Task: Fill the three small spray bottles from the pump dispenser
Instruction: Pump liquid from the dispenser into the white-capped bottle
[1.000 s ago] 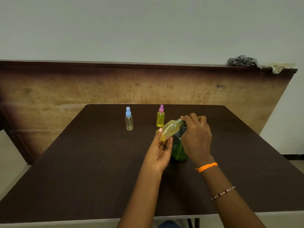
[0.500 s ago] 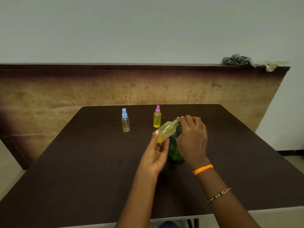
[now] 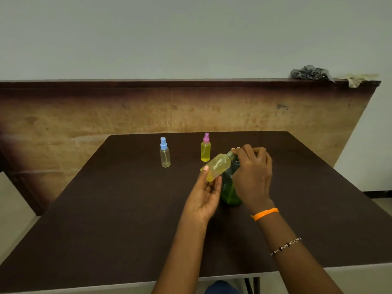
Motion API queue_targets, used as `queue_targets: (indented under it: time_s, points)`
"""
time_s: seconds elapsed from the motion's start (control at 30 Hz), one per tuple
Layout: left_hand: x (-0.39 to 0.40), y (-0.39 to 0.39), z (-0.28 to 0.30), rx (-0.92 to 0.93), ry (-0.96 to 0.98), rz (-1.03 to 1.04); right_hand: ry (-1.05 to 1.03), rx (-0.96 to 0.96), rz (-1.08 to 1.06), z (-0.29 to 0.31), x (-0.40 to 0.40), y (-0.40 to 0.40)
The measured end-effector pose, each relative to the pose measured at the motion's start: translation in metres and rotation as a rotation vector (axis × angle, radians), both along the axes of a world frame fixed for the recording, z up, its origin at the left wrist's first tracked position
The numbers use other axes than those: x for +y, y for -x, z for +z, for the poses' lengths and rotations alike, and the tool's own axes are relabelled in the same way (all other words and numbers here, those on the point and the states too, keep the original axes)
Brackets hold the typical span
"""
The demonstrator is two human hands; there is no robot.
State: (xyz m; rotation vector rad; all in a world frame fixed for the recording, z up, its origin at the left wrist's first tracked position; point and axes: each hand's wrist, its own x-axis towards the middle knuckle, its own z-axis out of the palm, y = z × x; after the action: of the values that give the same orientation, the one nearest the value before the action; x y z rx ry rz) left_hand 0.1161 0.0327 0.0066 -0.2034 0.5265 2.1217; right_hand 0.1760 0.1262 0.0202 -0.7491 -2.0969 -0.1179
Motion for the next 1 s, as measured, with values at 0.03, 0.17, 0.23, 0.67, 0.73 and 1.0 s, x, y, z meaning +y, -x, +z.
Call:
queue_targets:
  time_s: [0.03,0.17,0.23,0.67,0.73,1.0]
  points:
    - [0.000,0.000,0.001,-0.004,-0.003,0.000,-0.002,-0.004,0.003,0.006,0.002,0.000]
    - [0.000,-0.001,0.009,0.002,-0.006,0.006,0.075,-0.054,0.073,0.030,0.010,0.002]
    - [0.000,-0.001,0.010,0.000,-0.004,0.011,0.107,0.000,0.114,0.027,0.010,0.001]
    - [0.002,0.000,0.009,0.016,-0.016,0.012,-0.010,0.042,0.119,0.026,0.014,0.007]
    - [0.002,0.001,0.008,0.018,-0.011,0.018,0.043,0.073,0.145,0.024,0.013,0.007]
    - [0.003,0.001,-0.001,0.018,0.010,0.028,-0.011,0.052,0.049,0.001,0.004,0.006]
